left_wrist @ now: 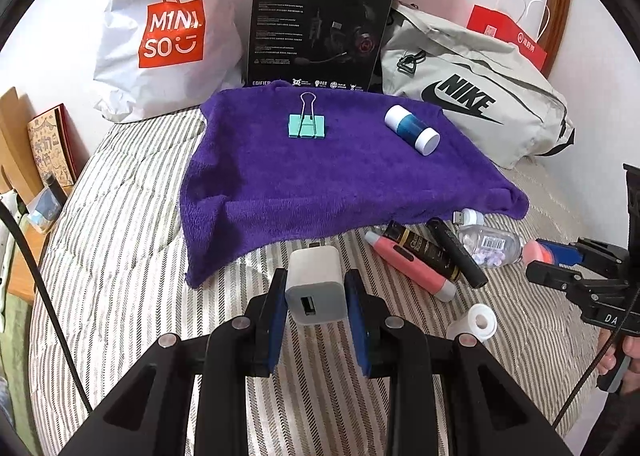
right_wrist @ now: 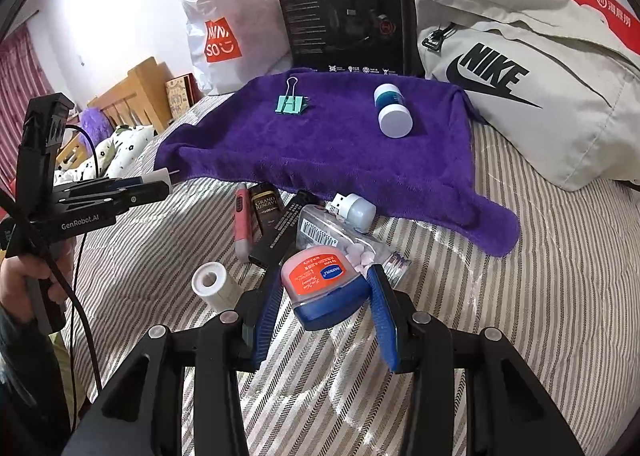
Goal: Organize rigid objects
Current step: 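Carry the charger in the left tool while the right tool carries the tin toward the towel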
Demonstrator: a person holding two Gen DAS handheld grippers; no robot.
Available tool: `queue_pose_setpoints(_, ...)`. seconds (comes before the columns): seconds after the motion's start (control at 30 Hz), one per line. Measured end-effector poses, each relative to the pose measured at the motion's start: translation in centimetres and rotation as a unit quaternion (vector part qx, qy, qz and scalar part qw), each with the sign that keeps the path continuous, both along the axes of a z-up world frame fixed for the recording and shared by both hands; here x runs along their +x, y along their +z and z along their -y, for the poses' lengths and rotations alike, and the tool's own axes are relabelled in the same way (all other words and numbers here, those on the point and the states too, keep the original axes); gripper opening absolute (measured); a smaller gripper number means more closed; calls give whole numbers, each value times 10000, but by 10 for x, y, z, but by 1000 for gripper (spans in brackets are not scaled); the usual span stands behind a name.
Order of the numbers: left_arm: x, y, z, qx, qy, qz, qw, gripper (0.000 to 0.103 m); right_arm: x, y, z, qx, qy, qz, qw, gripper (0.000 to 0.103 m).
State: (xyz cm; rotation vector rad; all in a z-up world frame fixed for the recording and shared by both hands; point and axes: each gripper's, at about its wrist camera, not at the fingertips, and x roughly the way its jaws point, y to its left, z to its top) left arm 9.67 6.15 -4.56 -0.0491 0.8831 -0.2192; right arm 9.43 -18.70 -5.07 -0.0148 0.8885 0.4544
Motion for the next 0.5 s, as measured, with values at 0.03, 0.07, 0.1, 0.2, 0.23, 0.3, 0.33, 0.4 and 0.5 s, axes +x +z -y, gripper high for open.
queue_pose_setpoints(0.03, 1, 1, 0, 2, 1, 3, 10000, 27, 1, 1, 0, 5, -12, 8, 10000, 43)
queue_pose_setpoints(0.07, 2, 1, 1, 8, 3, 11, 10000, 27, 3, 1, 1, 17, -18, 12, 10000, 43)
queue_pose_setpoints(0.1, 3, 2, 1, 12, -3, 23, 10000, 27, 5, 2, 1, 35, -17, 16, 10000, 43)
queue_pose_setpoints(0.2, 7, 5, 3, 19, -19, 48, 10000, 27, 10, 5, 1, 27, -22, 55, 10000, 43)
queue_pose_setpoints(0.23, 8, 6, 3, 16, -16, 56, 10000, 27, 12, 7, 1, 21, -26, 74, 10000, 43)
queue_pose_setpoints(0.3, 10, 9, 3, 5, -16, 86, 10000, 27, 16, 10, 1, 44, -23, 114, 9999, 43)
queue_pose_setpoints(0.33, 10, 11, 3, 1, -8, 107, 9999, 27, 16, 11, 1, 46, -31, 133, 9999, 43)
queue_pose_setpoints(0.4, 12, 14, 2, 8, -7, 140, 9999, 27, 20, 15, 1, 63, -39, 183, 9998, 43)
queue_pose_setpoints(0.5, 15, 20, 2, 35, -25, 195, 9998, 27, 28, 22, 0, 77, -40, 249, 9997, 43)
